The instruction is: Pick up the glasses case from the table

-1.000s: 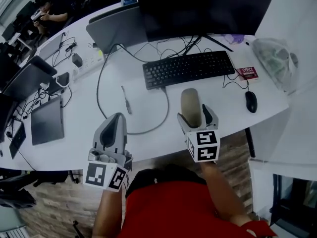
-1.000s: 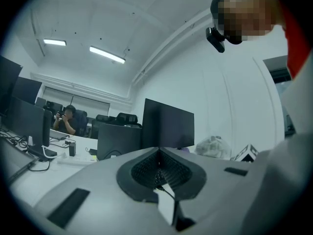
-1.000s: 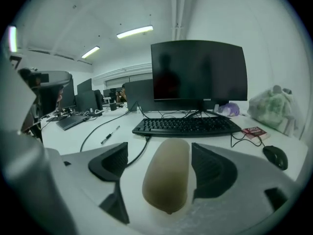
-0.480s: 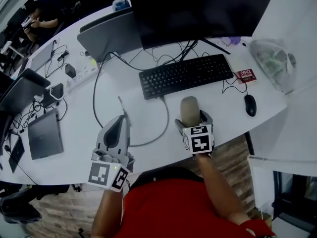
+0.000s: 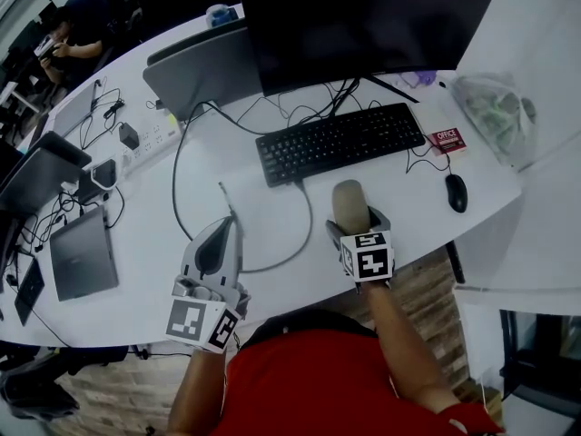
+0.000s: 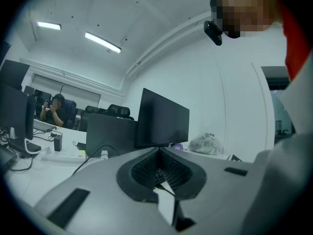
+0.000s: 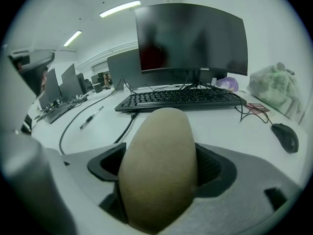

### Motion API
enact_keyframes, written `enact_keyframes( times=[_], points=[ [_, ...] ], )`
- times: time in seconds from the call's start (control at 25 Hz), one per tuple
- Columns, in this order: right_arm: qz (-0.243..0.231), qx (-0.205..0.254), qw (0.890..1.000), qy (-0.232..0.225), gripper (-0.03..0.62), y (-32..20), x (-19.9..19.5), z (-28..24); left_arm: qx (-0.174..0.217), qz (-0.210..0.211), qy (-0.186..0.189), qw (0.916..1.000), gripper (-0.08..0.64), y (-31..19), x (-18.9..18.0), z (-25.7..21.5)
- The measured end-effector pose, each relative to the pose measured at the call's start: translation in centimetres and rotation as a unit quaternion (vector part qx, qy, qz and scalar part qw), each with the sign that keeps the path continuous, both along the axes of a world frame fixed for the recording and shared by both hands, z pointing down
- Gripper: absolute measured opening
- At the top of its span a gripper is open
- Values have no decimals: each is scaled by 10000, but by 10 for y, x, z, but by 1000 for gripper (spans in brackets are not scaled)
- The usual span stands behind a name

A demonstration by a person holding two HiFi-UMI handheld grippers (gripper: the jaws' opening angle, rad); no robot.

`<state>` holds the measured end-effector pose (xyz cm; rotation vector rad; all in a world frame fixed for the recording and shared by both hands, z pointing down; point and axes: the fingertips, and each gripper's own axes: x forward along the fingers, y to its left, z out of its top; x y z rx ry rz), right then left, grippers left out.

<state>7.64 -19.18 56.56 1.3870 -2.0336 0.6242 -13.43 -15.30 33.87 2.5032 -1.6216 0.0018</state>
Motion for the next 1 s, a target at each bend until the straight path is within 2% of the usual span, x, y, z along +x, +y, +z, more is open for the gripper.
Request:
enact_keyframes(
  times=[0.2, 0.44, 1.0],
  points=[
    [53, 214, 9996, -196, 411, 5, 0, -22, 94, -22, 5, 10000, 11, 10, -8, -7],
    [7, 768, 9950, -643, 410, 18, -9, -87, 203, -38, 83, 9998, 11, 21, -15, -16],
    [-363, 2092, 9686, -1294, 408, 64, -24, -242, 688, 125, 69, 9975, 11, 38, -13, -59]
  ],
)
